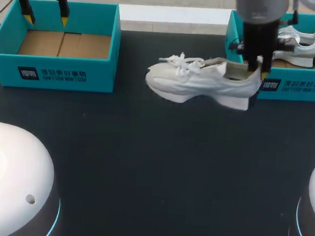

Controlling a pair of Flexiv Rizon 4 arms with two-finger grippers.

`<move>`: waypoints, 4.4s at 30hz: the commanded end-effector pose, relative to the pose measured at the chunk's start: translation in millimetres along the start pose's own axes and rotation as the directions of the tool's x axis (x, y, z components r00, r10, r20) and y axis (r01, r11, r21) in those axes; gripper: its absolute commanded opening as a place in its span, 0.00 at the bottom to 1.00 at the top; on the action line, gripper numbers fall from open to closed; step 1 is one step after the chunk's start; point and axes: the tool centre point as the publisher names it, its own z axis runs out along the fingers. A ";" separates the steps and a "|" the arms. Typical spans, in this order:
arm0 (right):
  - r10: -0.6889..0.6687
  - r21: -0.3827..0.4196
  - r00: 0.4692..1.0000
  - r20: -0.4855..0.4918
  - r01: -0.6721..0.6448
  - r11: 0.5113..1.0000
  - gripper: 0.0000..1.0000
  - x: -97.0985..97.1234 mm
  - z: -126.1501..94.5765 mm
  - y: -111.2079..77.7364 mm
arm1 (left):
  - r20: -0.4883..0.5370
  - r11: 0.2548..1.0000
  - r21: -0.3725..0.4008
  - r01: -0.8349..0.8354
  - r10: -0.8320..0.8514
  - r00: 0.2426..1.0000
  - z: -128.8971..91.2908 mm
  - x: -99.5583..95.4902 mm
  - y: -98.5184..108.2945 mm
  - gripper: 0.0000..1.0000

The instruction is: Take the shoe out of the shoebox, open the shoe tongue, remove and reinsert the insole, then place the shoe into the shoebox

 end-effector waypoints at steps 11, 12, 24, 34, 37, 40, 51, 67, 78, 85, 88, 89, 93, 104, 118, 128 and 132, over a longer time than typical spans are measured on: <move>0.028 0.045 1.000 0.014 -0.028 0.999 0.00 39.9 13.2 -116.6 | 0.000 1.000 0.000 0.000 0.000 1.000 0.0 -0.1 0.1 1.00; 0.028 0.045 1.000 0.014 -0.028 0.999 0.00 39.9 13.2 -116.6 | 0.000 1.000 0.000 0.000 0.000 1.000 0.0 -0.1 0.1 1.00; 0.028 0.045 1.000 0.014 -0.028 0.999 0.00 39.9 13.2 -116.6 | 0.000 1.000 0.000 0.000 0.000 1.000 0.0 -0.1 0.1 1.00; -0.021 0.001 0.999 0.046 0.021 1.000 0.00 57.9 42.2 -116.0 | 0.000 1.000 0.000 0.000 0.000 1.000 0.0 -0.1 0.1 1.00; -0.066 0.003 0.997 0.043 0.066 0.998 0.00 67.6 54.2 -116.4 | 0.000 1.000 0.000 0.000 0.000 1.000 0.0 -0.1 0.1 1.00; -0.101 0.016 0.995 0.023 0.101 0.995 0.00 76.8 65.4 -118.3 | 0.000 1.000 0.000 0.000 0.000 1.000 0.0 -0.1 0.1 1.00; -0.175 -0.014 0.985 -0.009 0.175 0.985 0.00 94.1 101.7 -121.1 | 0.000 1.000 0.000 0.000 0.000 1.000 0.0 -0.1 0.1 1.00; -0.164 -0.017 0.986 -0.040 0.163 0.986 0.00 98.6 139.0 -108.8 | 0.000 1.000 0.000 0.000 0.000 1.000 0.0 -0.1 0.1 1.00; -0.169 0.000 0.985 -0.031 0.169 0.986 0.88 99.4 150.3 -105.9 | 0.000 1.000 0.000 0.000 0.000 1.000 0.0 -0.1 0.1 1.00; -0.154 -0.022 0.987 -0.037 0.153 0.988 1.00 91.0 119.8 -107.2 | 0.000 1.000 0.000 0.000 0.000 1.000 0.0 -0.1 0.1 1.00; -0.198 -0.032 0.972 -0.129 0.195 0.980 1.00 85.4 97.2 -105.7 | 0.000 1.000 0.000 0.000 0.000 1.000 0.0 -0.1 0.1 1.00; -0.225 -0.034 0.961 -0.162 0.222 0.974 1.00 84.3 90.5 -105.0 | 0.000 1.000 0.000 0.000 0.000 1.000 0.0 -0.1 0.1 1.00; -0.543 -0.137 0.795 -0.270 0.526 0.839 1.00 89.1 66.9 -108.1 | 0.000 1.000 0.000 0.000 0.000 1.000 0.0 -0.1 0.1 1.00; -0.782 -0.226 0.548 -0.297 0.755 0.615 1.00 95.1 47.8 -119.0 | 0.000 1.000 0.000 0.000 0.000 1.000 0.0 -0.1 0.1 1.00; -0.970 -0.504 0.198 -0.145 0.828 0.244 1.00 92.7 45.6 -128.9 | 0.000 1.000 0.000 0.000 0.000 1.000 0.0 -0.1 0.1 1.00; -0.994 -0.433 -0.032 -0.100 0.901 0.015 1.00 91.0 59.5 -134.7 | 0.000 1.000 0.000 0.000 0.000 1.000 0.0 -0.1 0.1 1.00; -0.994 -0.433 -0.032 -0.100 0.901 0.015 1.00 91.0 59.5 -134.7 | 0.000 1.000 0.000 0.000 0.000 1.000 0.0 -0.1 0.1 1.00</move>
